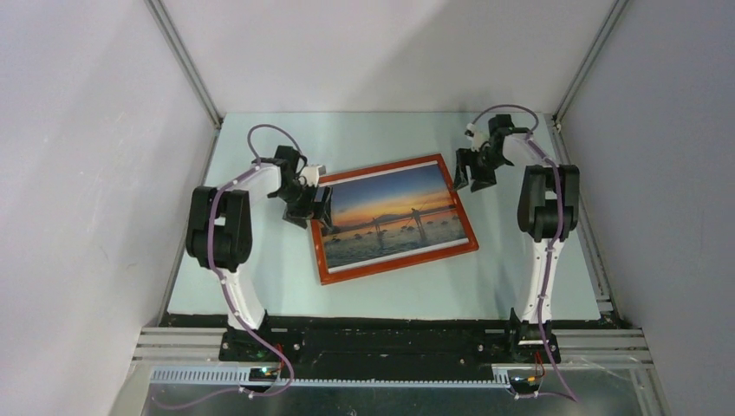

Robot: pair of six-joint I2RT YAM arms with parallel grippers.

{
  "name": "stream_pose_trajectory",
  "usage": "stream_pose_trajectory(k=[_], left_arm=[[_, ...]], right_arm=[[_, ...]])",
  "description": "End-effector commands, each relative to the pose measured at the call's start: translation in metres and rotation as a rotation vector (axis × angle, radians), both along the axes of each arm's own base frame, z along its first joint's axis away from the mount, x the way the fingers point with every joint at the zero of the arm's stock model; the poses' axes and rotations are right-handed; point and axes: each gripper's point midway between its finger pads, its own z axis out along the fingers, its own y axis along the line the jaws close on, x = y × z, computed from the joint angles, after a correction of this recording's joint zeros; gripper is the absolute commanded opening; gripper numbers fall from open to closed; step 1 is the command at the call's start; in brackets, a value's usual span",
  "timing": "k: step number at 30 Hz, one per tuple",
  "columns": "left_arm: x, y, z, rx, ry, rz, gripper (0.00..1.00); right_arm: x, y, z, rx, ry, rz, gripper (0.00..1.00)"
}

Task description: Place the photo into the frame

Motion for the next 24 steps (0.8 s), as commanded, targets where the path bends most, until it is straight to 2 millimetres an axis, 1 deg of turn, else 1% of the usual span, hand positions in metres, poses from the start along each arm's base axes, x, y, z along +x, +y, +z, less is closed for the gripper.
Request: stream_pose_trajectory(k=[1,2,3,4,7,8,9,10,13,16,17,18,20,22,24], left_arm=[[0.033,-0.009,-0.002,-0.036,-0.035,0.048,1.0],[0.035,-0.01,-0.004,-0.042,-0.023,0.058,1.0],[0.041,-0.012,-0.001,-0.052,-0.036,0.06,1.0],[0.045,-0.013,-0.002,-0.055,-0.035,0.064,1.0],[0.06,-0.018,0.006,-0.078,-0.064,0.065,1.0],[0.063,-0.019,0.005,-0.083,-0.064,0.064,1.0],[0.068,-0.022,0.009,-0.096,-0.07,0.074,1.0],[0.07,-0.023,0.008,-0.101,-0.063,0.085,1.0],[0.08,-0.028,0.014,-0.127,-0.08,0.088,1.0],[0.089,-0.032,0.015,-0.141,-0.091,0.084,1.0],[0.094,-0.033,0.019,-0.145,-0.104,0.083,1.0],[0.096,-0.034,0.017,-0.146,-0.103,0.082,1.0],[0.107,-0.035,0.023,-0.151,-0.131,0.08,1.0],[0.112,-0.036,0.027,-0.153,-0.145,0.077,1.0],[0.115,-0.036,0.029,-0.156,-0.151,0.077,1.0]], right_arm=[[-0.026,-0.005,0.02,0.072,0.009,-0.02,0.72],[-0.029,-0.01,0.019,0.081,0.012,-0.029,0.72],[-0.038,-0.014,0.017,0.092,0.029,-0.037,0.71],[-0.042,-0.014,0.017,0.103,0.035,-0.035,0.71],[-0.063,-0.011,0.015,0.13,0.066,-0.025,0.71],[-0.067,-0.009,0.015,0.139,0.07,-0.018,0.71],[-0.074,-0.008,0.014,0.143,0.081,-0.015,0.71],[-0.078,-0.007,0.014,0.149,0.088,-0.011,0.71],[-0.092,-0.004,0.011,0.165,0.115,-0.006,0.71],[-0.101,0.003,0.01,0.196,0.139,0.002,0.7],[-0.103,0.004,0.009,0.202,0.146,0.003,0.7],[-0.104,0.007,0.01,0.212,0.152,0.007,0.7],[-0.107,0.012,0.011,0.224,0.161,0.015,0.7],[-0.108,0.014,0.012,0.232,0.166,0.016,0.7],[-0.114,0.027,0.014,0.239,0.181,0.043,0.7]])
